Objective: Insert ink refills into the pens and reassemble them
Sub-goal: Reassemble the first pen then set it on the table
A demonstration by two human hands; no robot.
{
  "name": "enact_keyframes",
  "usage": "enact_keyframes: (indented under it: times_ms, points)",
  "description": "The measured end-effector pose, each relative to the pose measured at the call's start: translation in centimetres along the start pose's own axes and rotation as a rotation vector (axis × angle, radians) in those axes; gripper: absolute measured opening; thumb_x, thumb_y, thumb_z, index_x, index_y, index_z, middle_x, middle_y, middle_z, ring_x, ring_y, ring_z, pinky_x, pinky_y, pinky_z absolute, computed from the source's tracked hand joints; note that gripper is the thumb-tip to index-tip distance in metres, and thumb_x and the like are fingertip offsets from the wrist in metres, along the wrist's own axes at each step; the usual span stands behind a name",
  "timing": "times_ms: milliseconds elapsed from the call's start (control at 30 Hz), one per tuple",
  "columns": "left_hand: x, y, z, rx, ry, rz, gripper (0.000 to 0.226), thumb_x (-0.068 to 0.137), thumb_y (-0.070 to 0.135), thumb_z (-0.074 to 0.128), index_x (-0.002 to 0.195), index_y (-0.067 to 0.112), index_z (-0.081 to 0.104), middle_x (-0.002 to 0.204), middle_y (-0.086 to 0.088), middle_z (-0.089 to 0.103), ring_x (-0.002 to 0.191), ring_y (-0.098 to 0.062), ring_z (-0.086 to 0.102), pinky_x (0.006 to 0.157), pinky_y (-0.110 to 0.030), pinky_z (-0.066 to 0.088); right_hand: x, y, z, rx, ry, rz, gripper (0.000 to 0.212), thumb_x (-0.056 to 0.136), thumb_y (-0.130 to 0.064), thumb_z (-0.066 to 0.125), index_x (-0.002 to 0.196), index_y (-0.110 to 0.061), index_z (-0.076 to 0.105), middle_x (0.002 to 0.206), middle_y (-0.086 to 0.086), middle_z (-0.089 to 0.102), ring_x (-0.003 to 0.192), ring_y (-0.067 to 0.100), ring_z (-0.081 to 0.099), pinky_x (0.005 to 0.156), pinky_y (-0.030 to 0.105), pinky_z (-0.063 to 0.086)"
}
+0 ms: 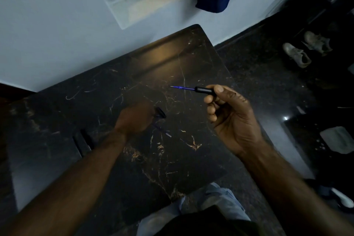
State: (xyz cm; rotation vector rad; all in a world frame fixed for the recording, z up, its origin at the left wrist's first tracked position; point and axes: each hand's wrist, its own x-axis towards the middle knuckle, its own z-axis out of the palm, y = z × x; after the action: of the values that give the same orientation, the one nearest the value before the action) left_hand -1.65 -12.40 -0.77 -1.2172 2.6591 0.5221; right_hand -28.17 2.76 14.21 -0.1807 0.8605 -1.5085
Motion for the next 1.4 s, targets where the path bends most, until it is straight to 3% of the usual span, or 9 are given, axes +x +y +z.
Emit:
enact_keyframes:
  times_ms: [100,167,233,333,433,600,833,1100,1400]
  points:
    - [-1.3,0.2,-1.2,-0.116,0.132,-0.175,0.017,0.095,0.032,0.074,0.111,0.028,0.074,0.11,0.005,0.071,0.095,-0.02,0.073,0.078,-0.037,0.06,-0.3,0.0,0.6,0.008,-0.002,-0.011,0.017,0.095,-0.014,0.061,0.103,-0.003,0.071,0.08,0.008,0.071,0.059,0.011,0.063,0.049,0.02,0.05]
    - [-2.8,1.1,-2.8,-0.49,0.371,-0.368,0.012,0.093,0.026,0.079,0.104,0.027,0.076,0.096,0.006,0.077,0.084,-0.013,0.074,0.078,-0.039,0.063,-0.5,0.0,0.9,0.006,-0.005,-0.027,0.017,0.095,-0.014,0.061,0.104,-0.002,0.071,0.08,0.008,0.071,0.059,0.012,0.063,0.049,0.021,0.051]
    - [-4.3,2.8,-5.7,-0.931,0.605,-0.453,0.01,0.093,0.02,0.08,0.098,0.027,0.077,0.085,0.007,0.079,0.077,-0.006,0.074,0.076,-0.038,0.066,-0.6,0.3,1.4,-0.009,-0.004,-0.048,0.017,0.096,-0.013,0.061,0.104,-0.002,0.071,0.08,0.009,0.071,0.058,0.012,0.063,0.048,0.021,0.05]
    - [-6.6,7.1,-10.9,-1.624,0.728,-0.351,0.01,0.092,0.014,0.076,0.094,0.024,0.08,0.088,0.0,0.081,0.08,-0.013,0.078,0.069,-0.03,0.064,-0.7,0.9,2.9,-0.047,-0.023,-0.08,0.015,0.096,-0.013,0.062,0.102,-0.003,0.072,0.08,0.01,0.072,0.057,0.013,0.063,0.047,0.022,0.051]
    - [-8.5,11.2,-14.6,-1.893,0.733,-0.203,0.011,0.093,0.008,0.069,0.096,0.015,0.077,0.092,-0.004,0.081,0.083,-0.016,0.078,0.072,-0.028,0.063,-0.8,1.4,5.0,-0.094,-0.049,-0.122,0.014,0.096,-0.014,0.064,0.097,-0.005,0.074,0.078,0.01,0.073,0.055,0.014,0.063,0.045,0.022,0.049]
    - [-11.3,13.5,-17.8,-2.019,0.764,-0.135,0.014,0.09,0.009,0.067,0.104,0.007,0.069,0.095,-0.006,0.08,0.086,-0.017,0.077,0.076,-0.029,0.064,-1.7,1.9,8.1,-0.146,-0.1,-0.205,0.017,0.09,-0.018,0.071,0.096,-0.002,0.071,0.076,0.013,0.073,0.054,0.017,0.063,0.044,0.024,0.048]
    - [-15.1,13.4,-18.5,-2.061,0.777,-0.096,0.011,0.09,0.009,0.067,0.097,0.013,0.075,0.098,-0.008,0.079,0.088,-0.018,0.078,0.076,-0.028,0.064,-4.4,2.8,10.3,-0.178,-0.108,-0.256,0.023,0.085,-0.021,0.075,0.097,-0.002,0.071,0.076,0.013,0.073,0.052,0.018,0.063,0.043,0.024,0.048]
    - [-19.3,12.5,-18.4,-2.171,0.762,-0.048,0.009,0.092,0.013,0.067,0.096,0.014,0.075,0.098,-0.008,0.079,0.091,-0.019,0.079,0.076,-0.028,0.064,-7.3,4.5,12.2,-0.193,-0.138,-0.266,0.013,0.087,-0.019,0.078,0.091,-0.007,0.075,0.074,0.012,0.073,0.052,0.016,0.064,0.043,0.023,0.049]
    - [-22.2,11.4,-18.1,-2.116,0.809,-0.042,0.011,0.088,0.015,0.072,0.099,0.015,0.075,0.096,-0.007,0.08,0.091,-0.019,0.08,0.074,-0.027,0.064,-9.6,6.3,14.3,-0.271,-0.195,-0.304,0.012,0.092,-0.017,0.076,0.092,-0.005,0.074,0.076,0.015,0.072,0.054,0.019,0.064,0.044,0.026,0.051]
